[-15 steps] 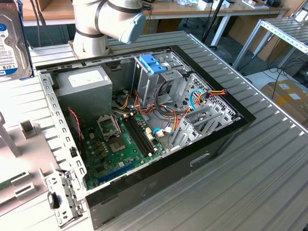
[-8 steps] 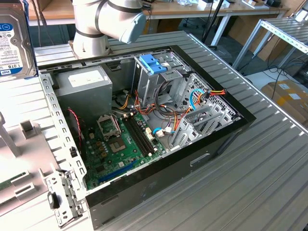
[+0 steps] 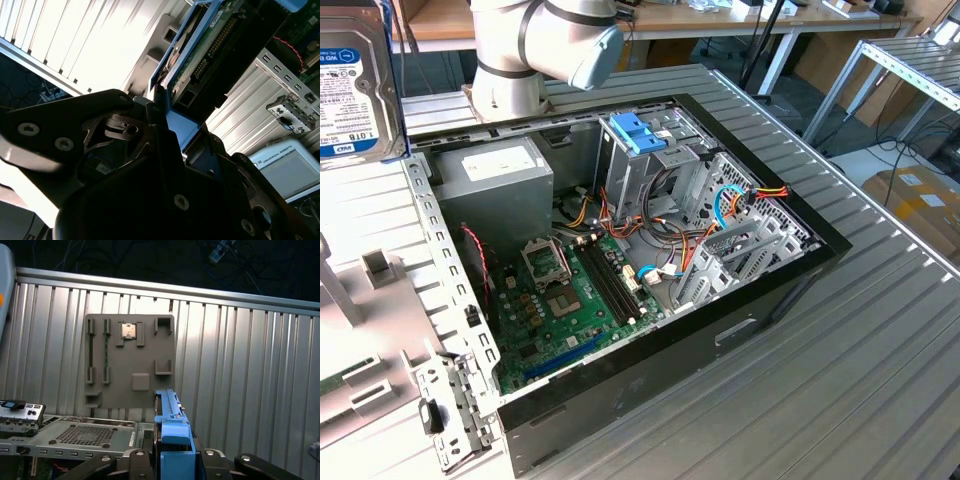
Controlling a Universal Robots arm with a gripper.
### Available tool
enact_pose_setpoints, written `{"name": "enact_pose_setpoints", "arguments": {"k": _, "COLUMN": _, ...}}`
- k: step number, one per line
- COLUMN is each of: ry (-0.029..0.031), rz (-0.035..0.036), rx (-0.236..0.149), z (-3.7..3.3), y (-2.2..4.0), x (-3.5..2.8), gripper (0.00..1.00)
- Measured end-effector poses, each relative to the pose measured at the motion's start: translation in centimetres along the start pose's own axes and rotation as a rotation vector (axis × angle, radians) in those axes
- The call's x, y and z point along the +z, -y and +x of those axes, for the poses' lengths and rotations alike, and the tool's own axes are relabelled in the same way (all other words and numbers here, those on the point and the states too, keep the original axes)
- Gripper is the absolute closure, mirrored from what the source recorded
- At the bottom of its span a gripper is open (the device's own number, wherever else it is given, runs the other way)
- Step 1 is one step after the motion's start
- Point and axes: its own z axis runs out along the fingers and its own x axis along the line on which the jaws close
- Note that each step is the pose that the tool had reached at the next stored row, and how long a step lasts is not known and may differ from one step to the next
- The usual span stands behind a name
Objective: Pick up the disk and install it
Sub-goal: 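Pick up the disk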
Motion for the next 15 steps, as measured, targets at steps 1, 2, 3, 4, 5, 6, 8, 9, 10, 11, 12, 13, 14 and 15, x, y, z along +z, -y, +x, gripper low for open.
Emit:
{"name": "enact_pose_setpoints", "arguments": {"k": 1, "ry": 0.0, "rz": 0.0, "rx": 0.0, "z": 0.01, "y": 0.08, "x": 0.0, "gripper": 0.63}}
{"name": "enact_pose_setpoints", "arguments": {"k": 2, "ry": 0.0001, "rz": 0.0001, "rx": 0.0, "z": 0.01, "y": 0.16, "x": 0.0, "gripper": 0.63}}
{"name": "enact_pose_setpoints", "arguments": {"k": 3, "ry": 0.0001, "rz": 0.0, "rx": 0.0, "z": 0.02, "y": 0.27, "x": 0.0, "gripper": 0.63}}
{"name": "enact_pose_setpoints", "arguments": {"k": 4, "ry": 0.0, "rz": -0.0001, "rx": 0.0, "z": 0.03, "y": 0.37, "x": -0.01, "gripper": 0.63}}
{"name": "enact_pose_setpoints", "arguments": {"k": 5, "ry": 0.0001, "rz": 0.0001, "rx": 0.0, "z": 0.04, "y": 0.45, "x": -0.01, "gripper": 0.63}}
{"name": "enact_pose_setpoints", "arguments": {"k": 6, "ry": 0.0001, "rz": 0.0001, "rx": 0.0, "z": 0.05, "y": 0.53, "x": -0.01, "gripper": 0.63}}
{"name": "enact_pose_setpoints", "arguments": {"k": 8, "ry": 0.0, "rz": 0.0, "rx": 0.0, "z": 0.06, "y": 0.71, "x": -0.01, "gripper": 0.63}}
{"name": "enact_pose_setpoints", "arguments": {"k": 9, "ry": 0.0, "rz": -0.0001, "rx": 0.0, "z": 0.07, "y": 0.8, "x": -0.02, "gripper": 0.63}}
{"name": "enact_pose_setpoints", "arguments": {"k": 10, "ry": 0.0001, "rz": 0.0, "rx": 0.0, "z": 0.08, "y": 0.88, "x": -0.01, "gripper": 0.63}}
{"name": "enact_pose_setpoints", "arguments": {"k": 11, "ry": 0.0001, "rz": 0.0001, "rx": 0.0, "z": 0.09, "y": 0.96, "x": -0.01, "gripper": 0.63}}
{"name": "enact_pose_setpoints", "arguments": {"k": 12, "ry": 0.0, "rz": 0.0, "rx": 0.0, "z": 0.1, "y": 1.1, "x": -0.02, "gripper": 0.63}}
{"name": "enact_pose_setpoints", "arguments": {"k": 13, "ry": 0.0, "rz": 0.0, "rx": 0.0, "z": 0.11, "y": 1.28, "x": -0.02, "gripper": 0.63}}
{"name": "enact_pose_setpoints", "arguments": {"k": 14, "ry": 0.0001, "rz": 0.0, "rx": 0.0, "z": 0.12, "y": 1.38, "x": -0.02, "gripper": 0.63}}
{"name": "enact_pose_setpoints", "arguments": {"k": 15, "ry": 0.0, "rz": 0.0, "rx": 0.0, "z": 0.13, "y": 1.46, "x": -0.02, "gripper": 0.63}}
